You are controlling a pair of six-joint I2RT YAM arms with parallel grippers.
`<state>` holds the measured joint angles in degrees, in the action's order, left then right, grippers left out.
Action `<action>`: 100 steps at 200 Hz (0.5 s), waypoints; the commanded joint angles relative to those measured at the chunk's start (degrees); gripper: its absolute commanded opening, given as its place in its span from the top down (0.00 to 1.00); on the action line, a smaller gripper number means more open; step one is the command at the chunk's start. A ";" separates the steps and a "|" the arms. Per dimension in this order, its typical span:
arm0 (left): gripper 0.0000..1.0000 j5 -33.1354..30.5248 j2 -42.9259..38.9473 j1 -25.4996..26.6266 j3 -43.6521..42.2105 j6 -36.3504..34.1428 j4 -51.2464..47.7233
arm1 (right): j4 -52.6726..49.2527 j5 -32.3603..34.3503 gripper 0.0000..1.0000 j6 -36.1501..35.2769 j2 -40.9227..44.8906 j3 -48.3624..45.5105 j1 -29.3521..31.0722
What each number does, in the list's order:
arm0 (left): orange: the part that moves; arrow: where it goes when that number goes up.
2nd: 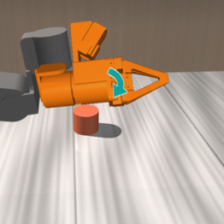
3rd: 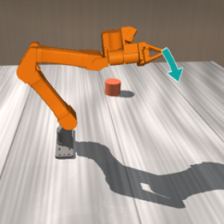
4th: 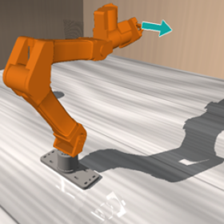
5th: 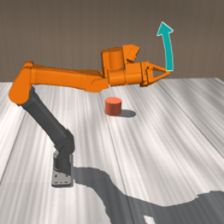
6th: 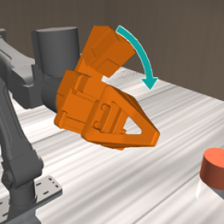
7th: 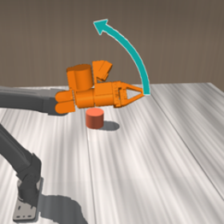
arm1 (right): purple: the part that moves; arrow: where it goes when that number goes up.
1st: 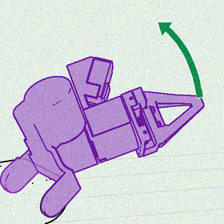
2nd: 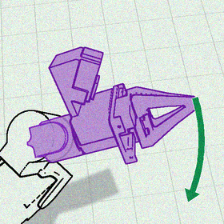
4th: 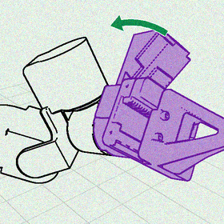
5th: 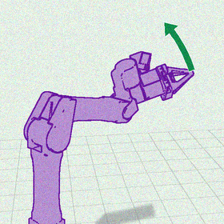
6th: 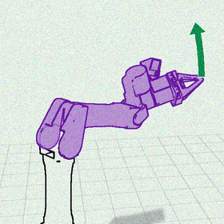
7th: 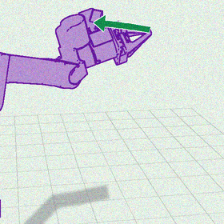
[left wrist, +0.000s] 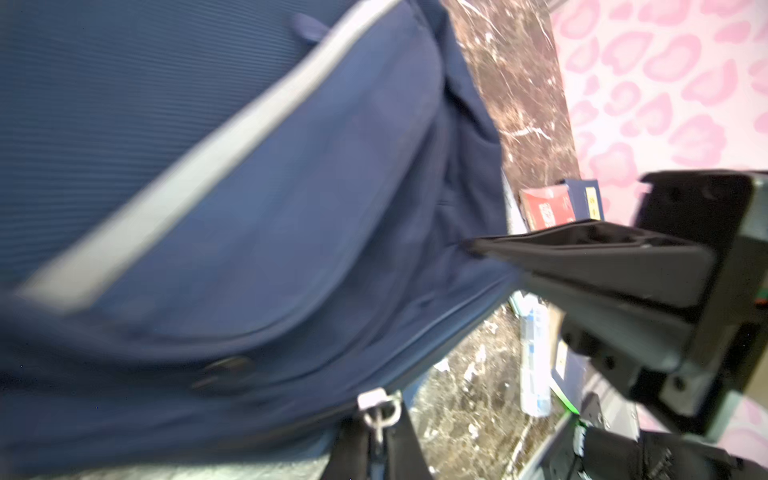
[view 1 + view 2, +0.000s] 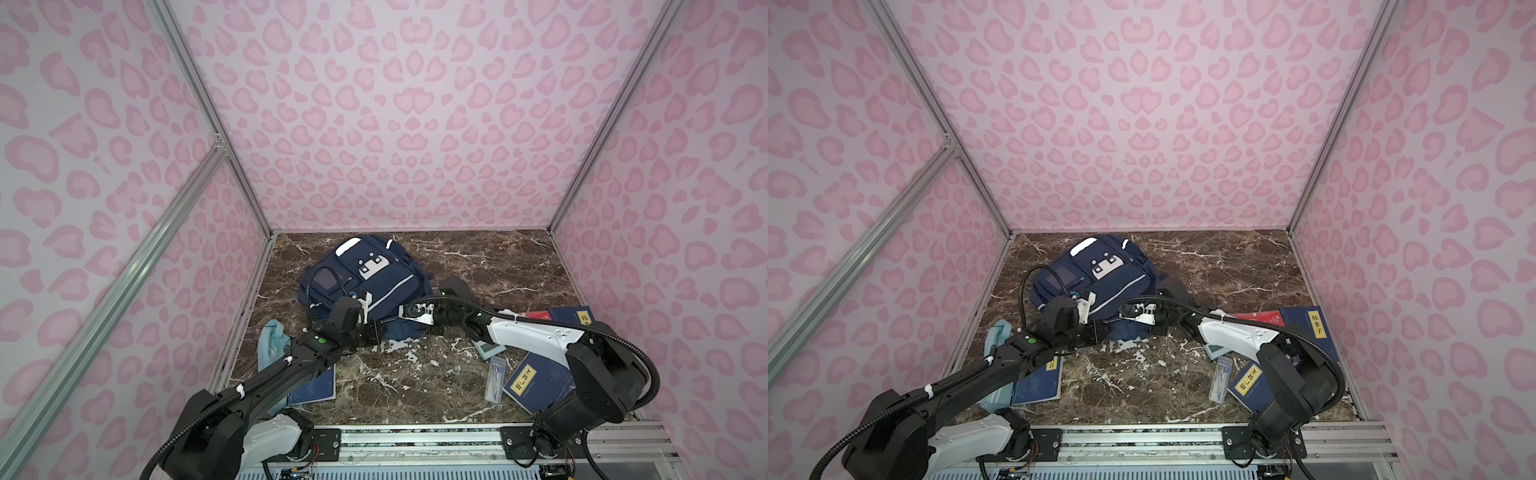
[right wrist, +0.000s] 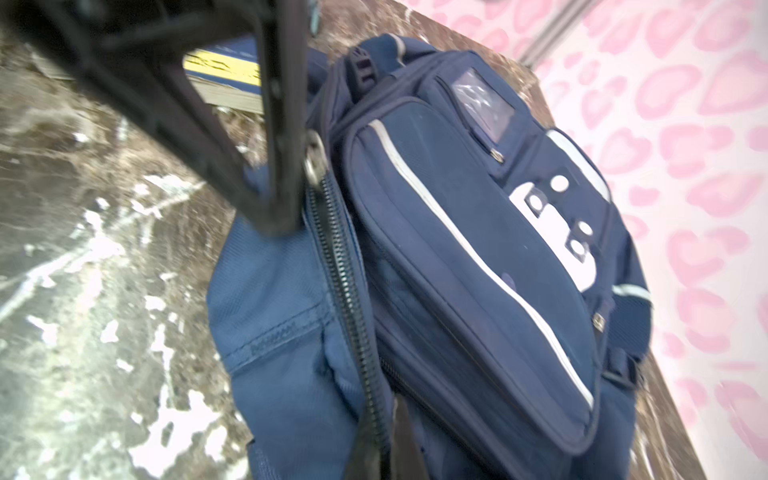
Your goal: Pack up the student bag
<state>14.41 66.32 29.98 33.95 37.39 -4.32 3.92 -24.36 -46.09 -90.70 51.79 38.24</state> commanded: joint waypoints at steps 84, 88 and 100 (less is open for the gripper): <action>0.97 -0.72 1.84 -7.98 0.63 -3.07 2.50 | 3.62 4.49 0.55 5.50 5.22 -4.06 -7.99; 0.97 -0.48 2.10 -7.47 1.06 -2.98 2.45 | 3.63 4.50 0.51 6.00 5.59 -4.07 -7.09; 0.97 0.01 2.68 -5.62 1.96 -2.37 2.49 | 3.55 3.34 0.43 7.88 6.67 -4.01 -4.17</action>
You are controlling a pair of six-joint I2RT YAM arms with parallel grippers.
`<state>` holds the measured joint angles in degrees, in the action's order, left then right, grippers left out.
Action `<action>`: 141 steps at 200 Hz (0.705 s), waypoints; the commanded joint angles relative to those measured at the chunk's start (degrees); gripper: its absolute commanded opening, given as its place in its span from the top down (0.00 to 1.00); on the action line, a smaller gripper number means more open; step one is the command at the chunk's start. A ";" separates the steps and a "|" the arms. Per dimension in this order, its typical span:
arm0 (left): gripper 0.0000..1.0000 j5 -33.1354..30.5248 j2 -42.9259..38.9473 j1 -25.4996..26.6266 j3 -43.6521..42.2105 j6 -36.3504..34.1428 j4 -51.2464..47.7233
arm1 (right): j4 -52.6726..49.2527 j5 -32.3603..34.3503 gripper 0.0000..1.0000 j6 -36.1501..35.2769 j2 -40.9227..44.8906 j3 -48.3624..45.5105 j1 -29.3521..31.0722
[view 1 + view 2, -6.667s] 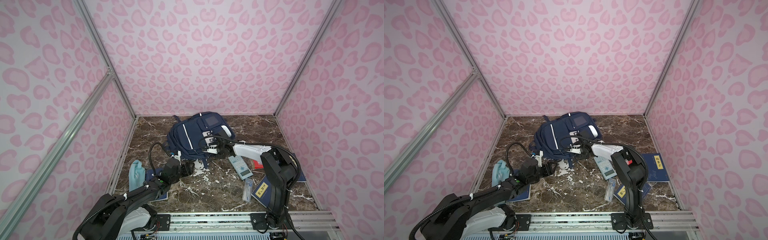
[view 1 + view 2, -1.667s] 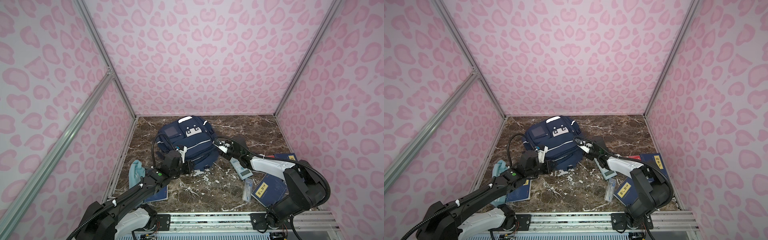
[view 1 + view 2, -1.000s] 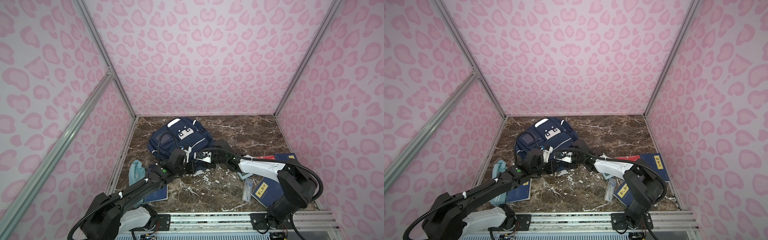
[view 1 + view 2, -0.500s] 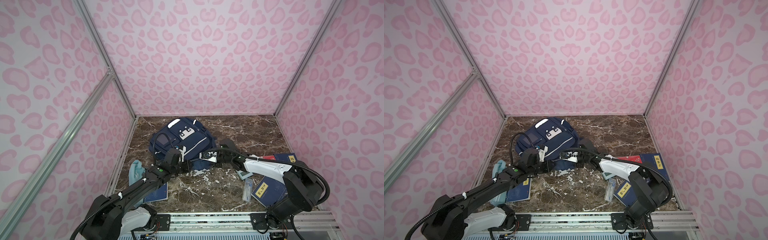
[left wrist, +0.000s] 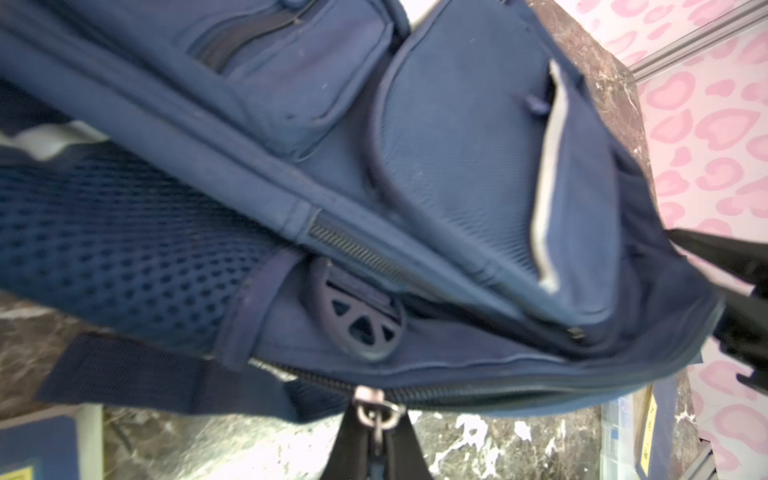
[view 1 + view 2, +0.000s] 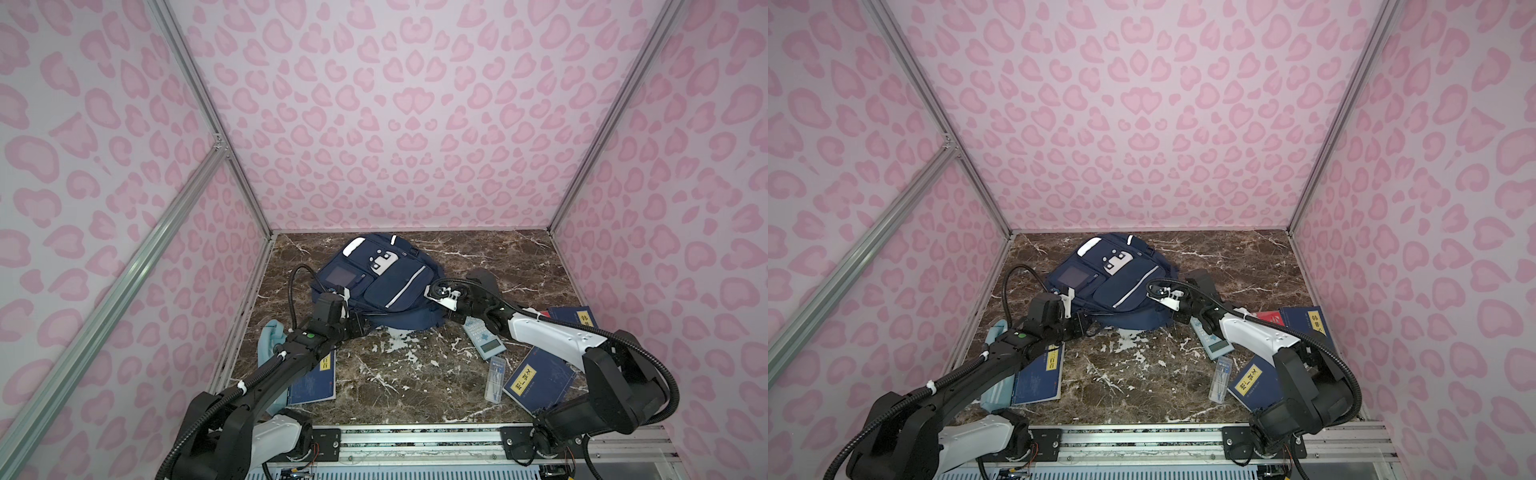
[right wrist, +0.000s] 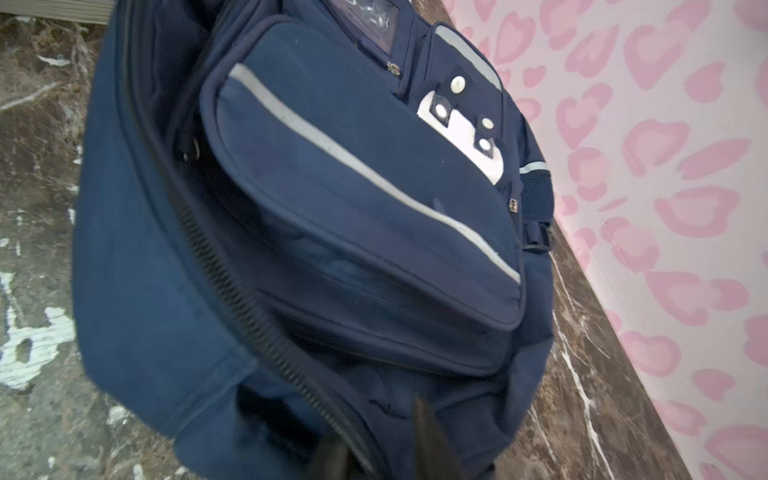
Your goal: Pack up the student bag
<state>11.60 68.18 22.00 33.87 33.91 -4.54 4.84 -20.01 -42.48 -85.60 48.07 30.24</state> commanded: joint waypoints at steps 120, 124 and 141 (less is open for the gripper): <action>0.97 -1.86 0.99 1.37 -1.03 0.50 3.02 | 9.26 15.12 1.00 10.99 -7.61 -0.72 15.88; 0.97 -3.34 0.88 1.15 -1.17 0.39 2.79 | 9.16 15.17 1.00 11.08 -7.29 -1.07 15.54; 0.97 -9.85 0.10 1.13 -1.90 -0.56 3.15 | 10.64 13.78 1.00 12.02 -7.76 -1.16 14.97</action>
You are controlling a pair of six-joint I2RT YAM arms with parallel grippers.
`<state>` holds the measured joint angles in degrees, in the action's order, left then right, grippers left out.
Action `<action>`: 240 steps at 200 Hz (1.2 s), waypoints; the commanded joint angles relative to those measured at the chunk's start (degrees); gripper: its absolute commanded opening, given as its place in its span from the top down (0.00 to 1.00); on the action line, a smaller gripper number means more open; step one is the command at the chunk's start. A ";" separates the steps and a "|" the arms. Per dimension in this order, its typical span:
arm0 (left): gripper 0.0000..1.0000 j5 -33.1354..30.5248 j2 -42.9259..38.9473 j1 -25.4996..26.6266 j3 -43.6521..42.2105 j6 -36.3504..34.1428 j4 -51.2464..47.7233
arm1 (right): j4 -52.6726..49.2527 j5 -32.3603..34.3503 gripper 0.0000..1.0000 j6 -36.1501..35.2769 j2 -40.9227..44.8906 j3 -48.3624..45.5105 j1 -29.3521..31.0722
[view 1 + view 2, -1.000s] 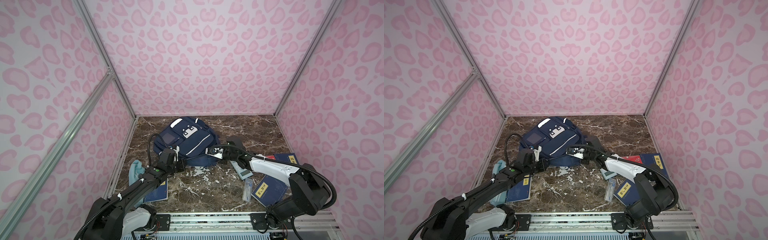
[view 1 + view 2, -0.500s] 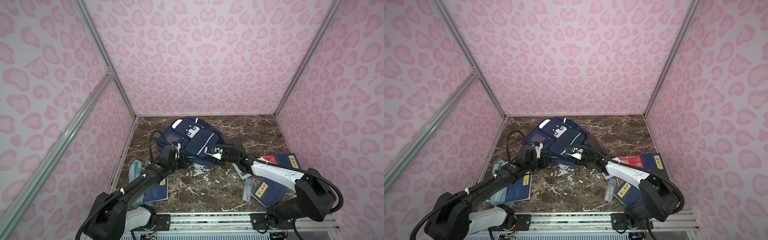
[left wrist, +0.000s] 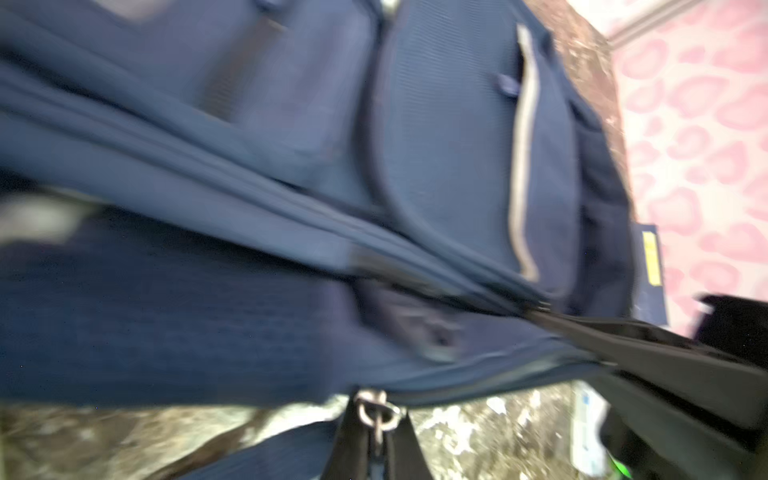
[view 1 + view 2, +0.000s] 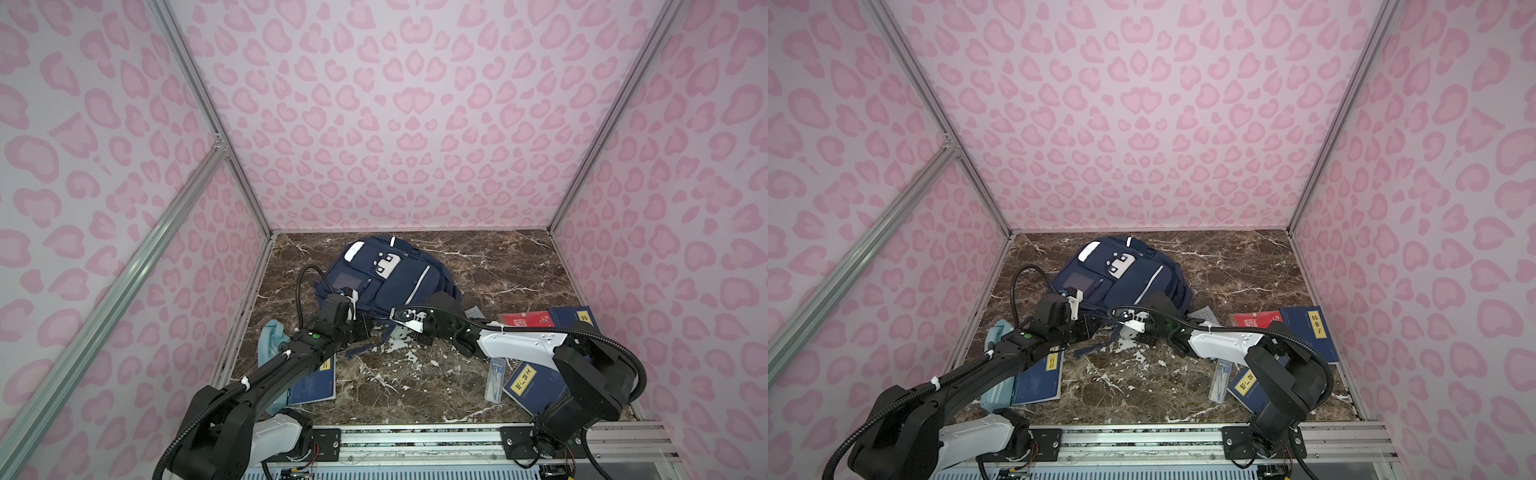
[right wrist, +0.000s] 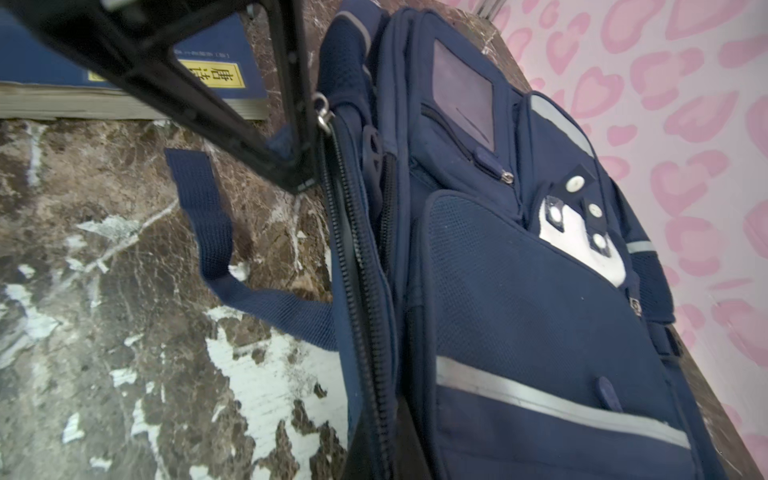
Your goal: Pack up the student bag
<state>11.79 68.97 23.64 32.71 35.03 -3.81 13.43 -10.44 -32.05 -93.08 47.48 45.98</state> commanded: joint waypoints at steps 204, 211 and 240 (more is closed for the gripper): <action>0.01 -11.42 -23.26 -19.78 -13.74 7.66 -14.64 | -10.57 8.08 0.00 50.65 -5.62 13.46 9.54; 0.01 -11.69 -23.22 -19.90 -14.71 8.29 -13.47 | -10.09 8.18 0.00 51.19 -5.92 13.34 10.26; 0.01 -15.74 -20.05 -20.22 -16.03 9.13 -12.31 | -5.19 2.46 0.00 57.98 -7.44 12.58 12.46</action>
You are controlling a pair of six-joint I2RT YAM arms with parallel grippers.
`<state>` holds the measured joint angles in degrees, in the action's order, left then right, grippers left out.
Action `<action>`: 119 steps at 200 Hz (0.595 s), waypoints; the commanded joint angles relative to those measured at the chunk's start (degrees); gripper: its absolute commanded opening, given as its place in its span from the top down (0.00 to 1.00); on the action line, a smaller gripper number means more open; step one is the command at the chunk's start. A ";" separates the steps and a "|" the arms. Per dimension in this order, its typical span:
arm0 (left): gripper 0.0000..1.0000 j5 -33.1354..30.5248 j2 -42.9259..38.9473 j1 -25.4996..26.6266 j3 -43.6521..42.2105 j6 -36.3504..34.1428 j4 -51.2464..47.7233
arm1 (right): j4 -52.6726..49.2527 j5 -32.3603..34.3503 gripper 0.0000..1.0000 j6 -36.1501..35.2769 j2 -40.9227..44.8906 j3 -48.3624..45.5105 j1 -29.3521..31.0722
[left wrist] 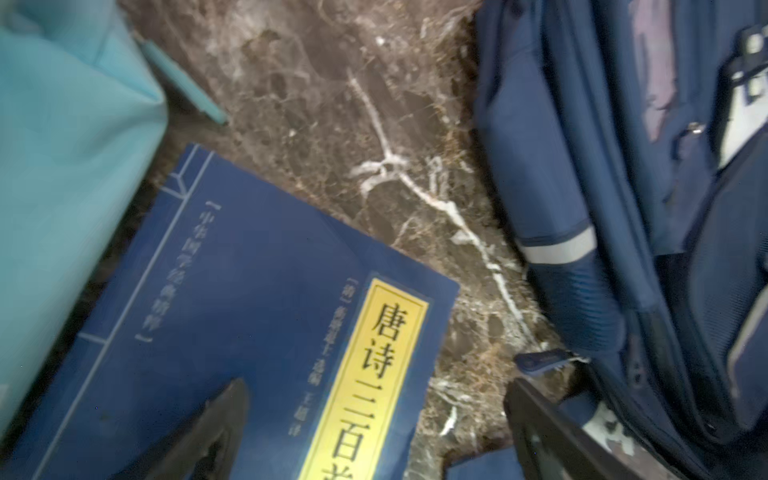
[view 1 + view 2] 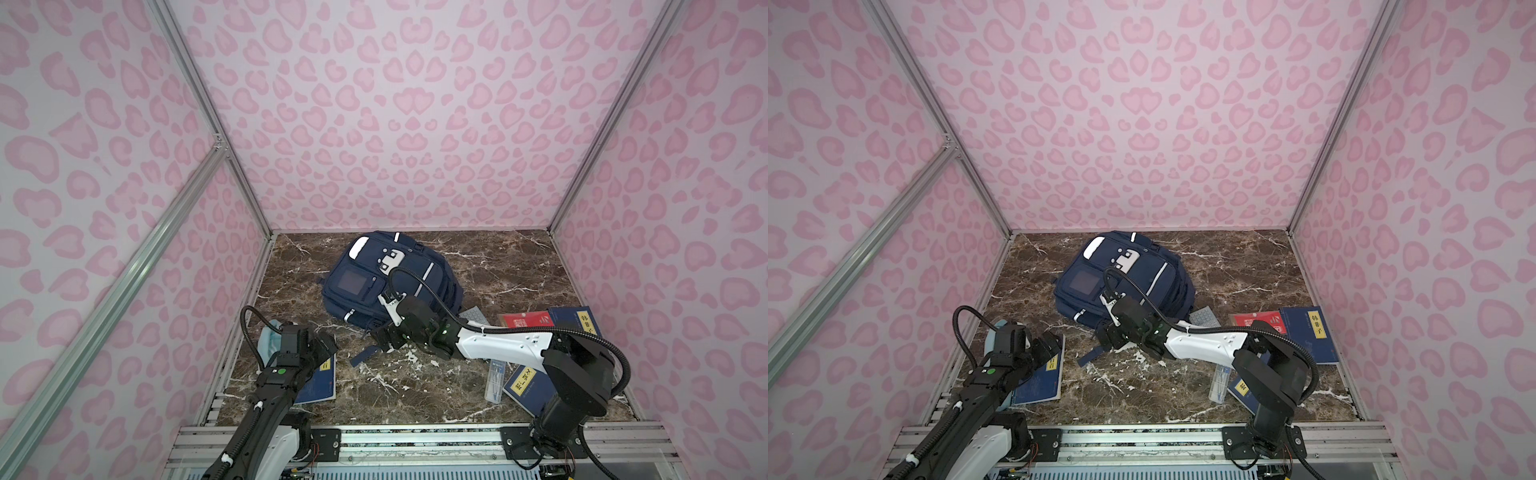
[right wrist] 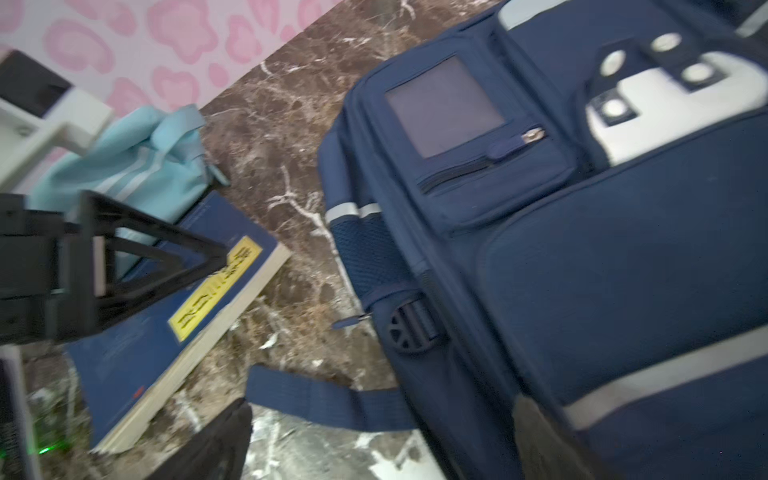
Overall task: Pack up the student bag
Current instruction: 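Release the backpack and draw both grippers back toward the books nearer the robot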
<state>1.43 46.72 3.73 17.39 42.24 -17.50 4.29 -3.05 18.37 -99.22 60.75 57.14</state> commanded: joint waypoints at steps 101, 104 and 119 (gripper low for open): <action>0.12 5.39 7.71 -0.92 -2.03 3.07 8.23 | 10.49 -13.04 0.26 22.37 -21.41 11.81 6.42; 0.12 5.13 7.36 -0.95 -1.61 2.42 7.39 | 10.16 -12.63 0.27 22.33 -21.80 12.24 6.50; 0.13 1.03 5.46 -0.96 1.61 0.32 2.73 | 8.02 -11.63 0.31 22.24 -24.01 14.82 6.66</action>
<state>3.44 54.02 2.85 15.90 44.93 -2.81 14.09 -15.07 39.09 -120.40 72.77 63.64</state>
